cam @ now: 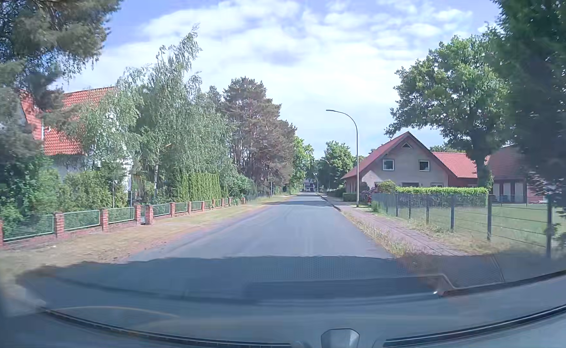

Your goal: Follow the waypoints while adhering to traffic rules and regulations

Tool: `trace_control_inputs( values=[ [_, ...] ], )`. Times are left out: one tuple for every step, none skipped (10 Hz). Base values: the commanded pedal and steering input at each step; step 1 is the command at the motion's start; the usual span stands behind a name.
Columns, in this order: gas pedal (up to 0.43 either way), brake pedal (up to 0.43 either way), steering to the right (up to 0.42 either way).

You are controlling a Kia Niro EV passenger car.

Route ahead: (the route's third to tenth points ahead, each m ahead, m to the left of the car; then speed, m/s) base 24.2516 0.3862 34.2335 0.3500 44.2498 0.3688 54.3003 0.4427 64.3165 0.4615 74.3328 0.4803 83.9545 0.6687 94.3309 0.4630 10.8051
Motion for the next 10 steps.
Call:
trace_control_inputs(
  values=[
    [0.169,0.006,0.005],
    [0.169,0.006,0.005],
    [0.169,0.006,0.005],
    [0.169,0.006,0.005],
    [0.169,0.006,0.005],
    [0.169,0.006,0.005],
    [0.169,0.006,0.005],
    [0.157,0.006,0.005],
    [0.15,0.006,0.005],
    [0.15,0.006,0.005]
  ],
)
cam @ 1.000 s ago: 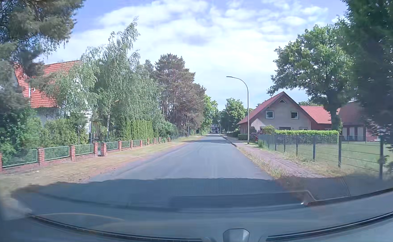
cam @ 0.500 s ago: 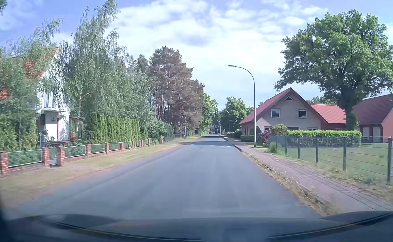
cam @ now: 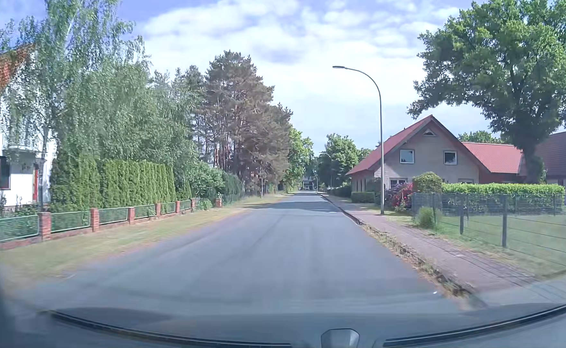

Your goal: Follow the waypoints while adhering to traffic rules and regulations

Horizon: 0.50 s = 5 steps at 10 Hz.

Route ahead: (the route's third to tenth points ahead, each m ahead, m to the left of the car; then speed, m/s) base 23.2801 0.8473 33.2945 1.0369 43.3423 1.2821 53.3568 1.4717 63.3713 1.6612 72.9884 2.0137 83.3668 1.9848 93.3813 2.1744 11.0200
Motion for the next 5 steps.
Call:
trace_control_inputs(
  values=[
    [0.15,0.006,0.005],
    [0.15,0.006,0.005],
    [0.15,0.006,0.005],
    [0.138,0.006,0.005],
    [0.138,0.006,0.005]
  ],
)
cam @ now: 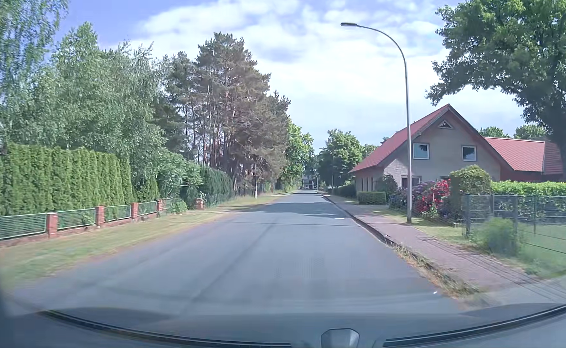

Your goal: Follow the waypoints while adhering to traffic rules and regulations

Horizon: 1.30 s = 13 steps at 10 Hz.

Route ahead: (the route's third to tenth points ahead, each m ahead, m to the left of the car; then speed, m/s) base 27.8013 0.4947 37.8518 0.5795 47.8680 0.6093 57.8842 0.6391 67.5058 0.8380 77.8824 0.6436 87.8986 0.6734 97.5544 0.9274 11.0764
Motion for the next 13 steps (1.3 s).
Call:
trace_control_inputs(
  values=[
    [0.138,0.006,0.005],
    [0.118,0.006,0.005],
    [0.118,0.006,0.005],
    [0.118,0.006,0.005],
    [0.118,0.006,0.005],
    [0.118,0.006,0.005],
    [0.118,0.006,0.005],
    [0.118,0.006,0.005],
    [0.118,0.006,0.005],
    [0.118,0.006,0.005],
    [0.118,0.006,0.005],
    [0.118,0.006,0.004],
    [0.118,0.006,0.004]
  ],
)
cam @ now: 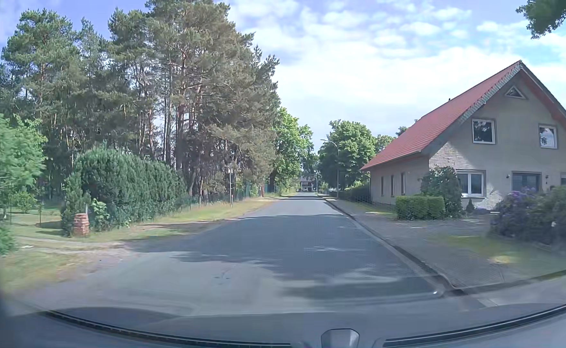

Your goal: Follow the waypoints while adhering to traffic rules and regulations

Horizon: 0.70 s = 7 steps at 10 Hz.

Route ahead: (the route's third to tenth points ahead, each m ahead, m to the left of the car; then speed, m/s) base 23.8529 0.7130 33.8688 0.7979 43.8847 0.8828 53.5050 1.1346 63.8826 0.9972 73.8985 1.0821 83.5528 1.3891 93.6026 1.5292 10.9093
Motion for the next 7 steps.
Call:
trace_control_inputs(
  values=[
    [0.118,0.006,0.004],
    [0.118,0.006,0.004],
    [0.118,0.006,0.004],
    [0.118,0.006,0.004],
    [0.118,0.006,0.004],
    [0.118,0.006,0.004],
    [0.11,0.006,0.004]
  ],
)
